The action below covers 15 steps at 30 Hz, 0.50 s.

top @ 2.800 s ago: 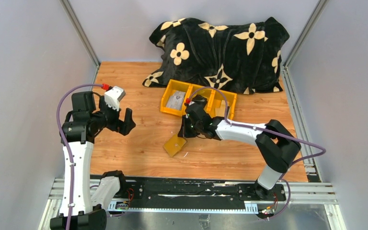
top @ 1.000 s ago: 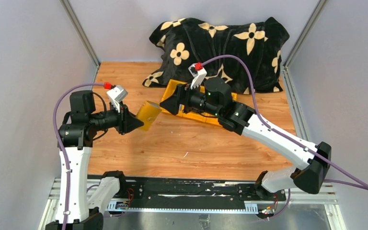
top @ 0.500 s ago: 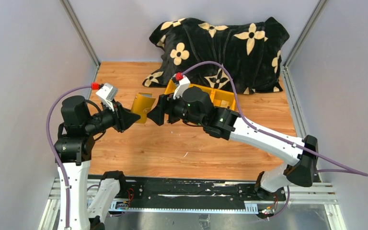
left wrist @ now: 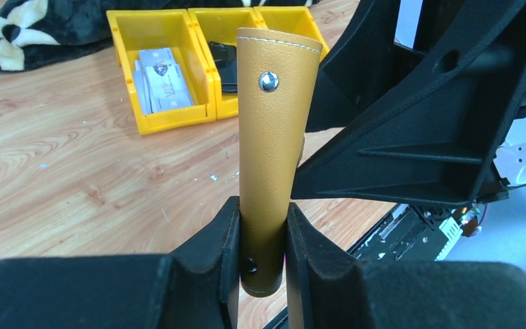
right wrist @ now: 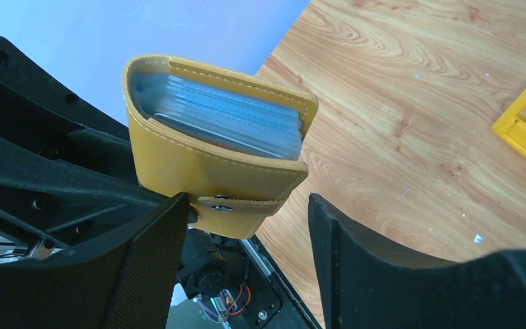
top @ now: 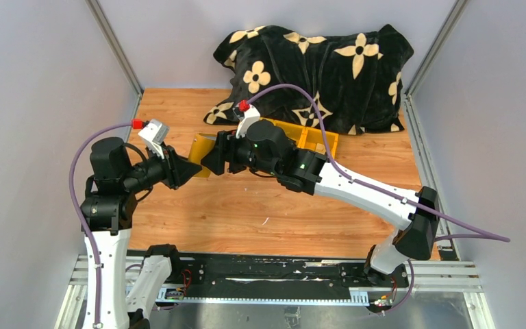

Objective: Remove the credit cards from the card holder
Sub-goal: Open the card holder at the center of the board.

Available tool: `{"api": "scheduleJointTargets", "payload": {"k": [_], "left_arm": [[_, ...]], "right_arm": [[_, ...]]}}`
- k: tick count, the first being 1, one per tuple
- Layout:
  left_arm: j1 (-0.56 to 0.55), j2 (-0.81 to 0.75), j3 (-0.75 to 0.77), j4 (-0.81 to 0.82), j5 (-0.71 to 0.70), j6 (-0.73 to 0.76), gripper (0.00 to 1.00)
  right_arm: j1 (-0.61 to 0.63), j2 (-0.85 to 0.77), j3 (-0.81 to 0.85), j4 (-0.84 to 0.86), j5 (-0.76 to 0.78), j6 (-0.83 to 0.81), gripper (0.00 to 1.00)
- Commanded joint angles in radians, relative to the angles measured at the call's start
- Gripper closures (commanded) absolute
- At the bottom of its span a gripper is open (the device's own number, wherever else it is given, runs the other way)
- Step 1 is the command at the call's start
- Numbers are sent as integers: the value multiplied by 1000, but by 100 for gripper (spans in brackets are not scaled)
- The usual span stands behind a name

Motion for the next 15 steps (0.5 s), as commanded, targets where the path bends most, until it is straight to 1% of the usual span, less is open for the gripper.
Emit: {"api": "scheduleJointTargets", "payload": {"k": [1,6,9,12,15], "left_arm": [[-4,-7,2,40,34,-16,89],[-4,-9,5,40,37,-14,89],[-5,-11,7,40,27,-6,89],[-5,-13,11,40,13,9,90],[-4,-15,20,40,-6,27,91]], "right_arm": [[16,16,33,-29,40,22,37],[16,13,26,-53,98,18,62],[16,8,22,-67,122,13,73],[15,0,15,-81,146,7,82],[15,-17,-3,-84,168,-1,86]]}}
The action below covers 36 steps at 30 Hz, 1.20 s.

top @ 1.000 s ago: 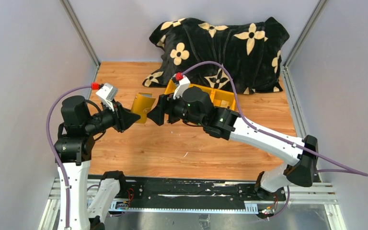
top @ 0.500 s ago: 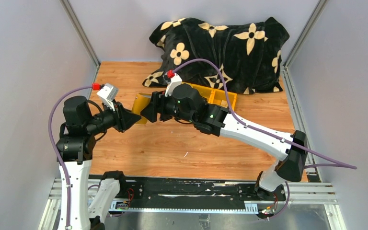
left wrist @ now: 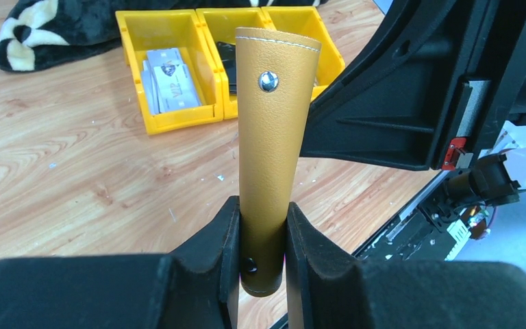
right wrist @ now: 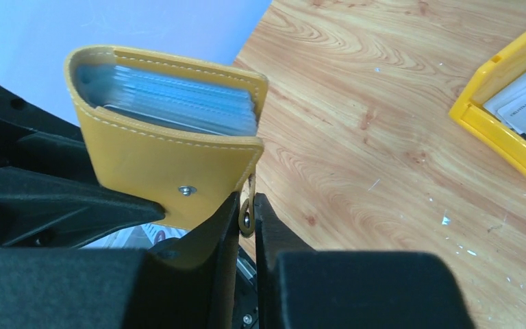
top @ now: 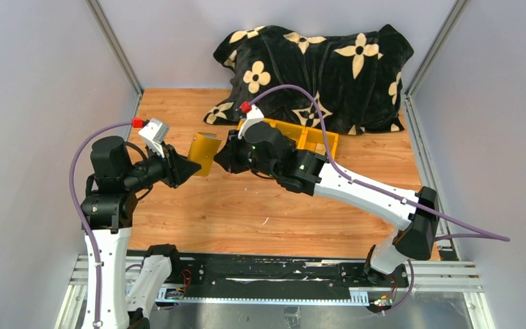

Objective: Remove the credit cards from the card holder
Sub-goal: Open the card holder at the center of the board.

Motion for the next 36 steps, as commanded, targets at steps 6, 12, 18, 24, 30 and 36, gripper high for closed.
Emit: {"api": "scheduleJointTargets", "payload": {"k": [6,12,18,24,30,36], "left_arm": [[-5,-18,39,34,13,29,91],[-4,-16,51,34,18,35,91],[-4,-19,63,34,94,14,91],[-5,-22,67,34,141,-2,90],[-4,-24,79,34,205,-24,91],[-5,-22,86,34,232,-31,91]], "right_arm": [[1,-64,-48,-36,104,-28,86],[-3,-108,-84,-40,93,-29,60],[-20,-132,-106,-26,13,-83,41],[-86,-104,-83,-34,-220,-104,38],[-125,-121,-98,-9,-291,-105,52],[-134,-115,-96,28,-400,-115,63]]}}
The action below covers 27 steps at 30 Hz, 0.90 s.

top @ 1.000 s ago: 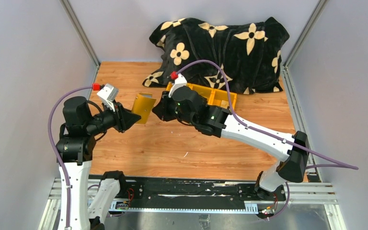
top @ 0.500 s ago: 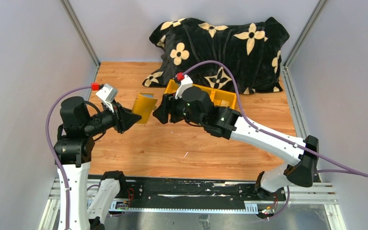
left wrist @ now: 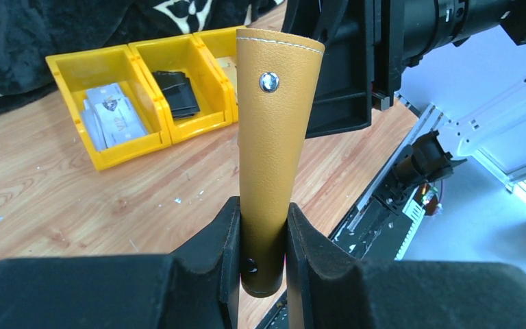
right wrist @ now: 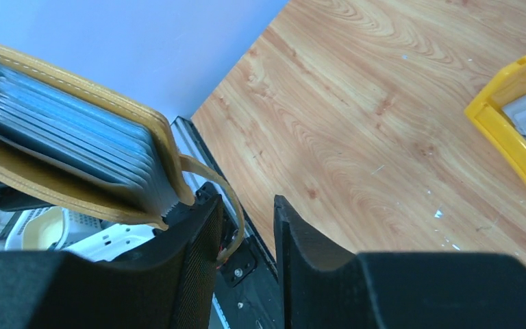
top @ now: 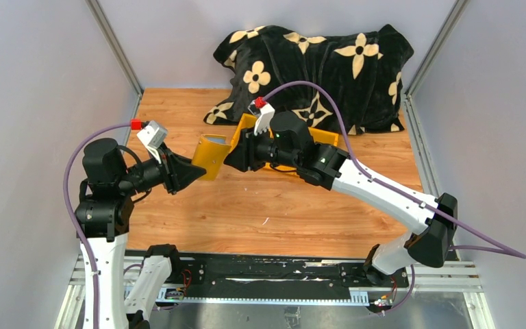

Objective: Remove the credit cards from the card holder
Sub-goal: Open the card holder at the center of the board.

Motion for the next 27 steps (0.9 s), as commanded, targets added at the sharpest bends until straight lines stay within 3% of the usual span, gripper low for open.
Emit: {"api": "scheduleJointTargets", "payload": {"k": [1,7,11,12,15,18,19,27], "left_arm": [[-3,-9,33,32,61,-23,91],[-3,-12,37,32,118,-37,92],[-3,-17,35,33,122,-34,89],[-3,-19,31,34,115,-29,84],[-3,-32,14,32,56,-3,37],[-3,-46,9,32,-48,24,6],[-3,-48,9,32,-71,34,1],[-3,-57,-7,32,-95,36,0]], "right_arm": [[-14,-1,-3,49,-140,-22,63],[-35,1,3,52,-203,-40,65],[-64,-26,-6,39,-191,-51,90],[-65,-37,-4,27,-171,-67,94],[-65,-70,28,-33,-123,-132,100],[-57,-99,67,-93,-89,-217,100],[-49,-107,79,-115,-62,-252,100],[97,-92,174,-266,223,-468,100]]}}
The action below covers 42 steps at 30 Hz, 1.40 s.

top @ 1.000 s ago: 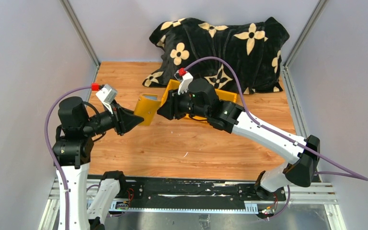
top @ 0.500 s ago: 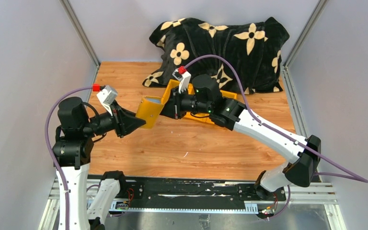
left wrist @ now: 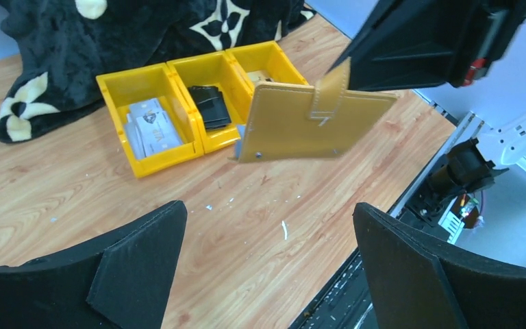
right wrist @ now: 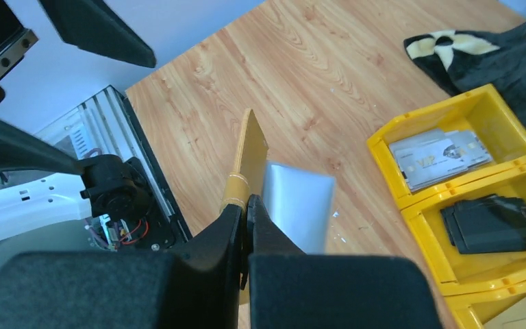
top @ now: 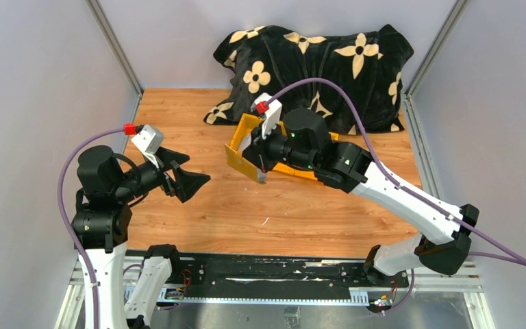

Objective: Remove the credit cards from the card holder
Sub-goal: Open the card holder at the center of the board.

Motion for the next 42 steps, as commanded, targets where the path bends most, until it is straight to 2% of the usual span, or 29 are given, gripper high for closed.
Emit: {"api": "scheduleJointTargets", "payload": {"k": [1,4,8,11,15,16,19,24,29,31,38,42], "left_arm": [[-3,-8,-13,10,-19,4,0],[-3,-19,-37,10,4,-14,0],[-3,-40,-60,12,25,-14,0],[-3,-72,-74,11,48,2,0],[-3,-109,-97,11,71,23,0],[-3,-133,-114,11,47,59,0],[-3,-166,-139,14,-16,116,0],[-3,-223,-187,77,-115,152,0],[-3,-241,-201,175,-170,90,1],[-3,-230,-198,185,-167,75,8],[-3,-219,-187,188,-215,121,52],[-3,-220,-185,195,-244,121,70]], "right_arm": [[91,2,69,-74,213,-138,100],[159,63,142,-118,388,-155,100],[251,221,322,-233,689,-136,100],[302,333,492,-318,812,-111,100],[344,444,662,-373,844,-72,100],[373,495,742,-372,846,-61,100],[401,546,825,-366,864,-66,100],[426,581,863,-308,877,-73,100],[439,583,861,-277,858,-59,100],[441,577,853,-277,852,-55,100],[440,500,749,-253,863,-48,100],[439,467,715,-240,844,-48,100]]}}
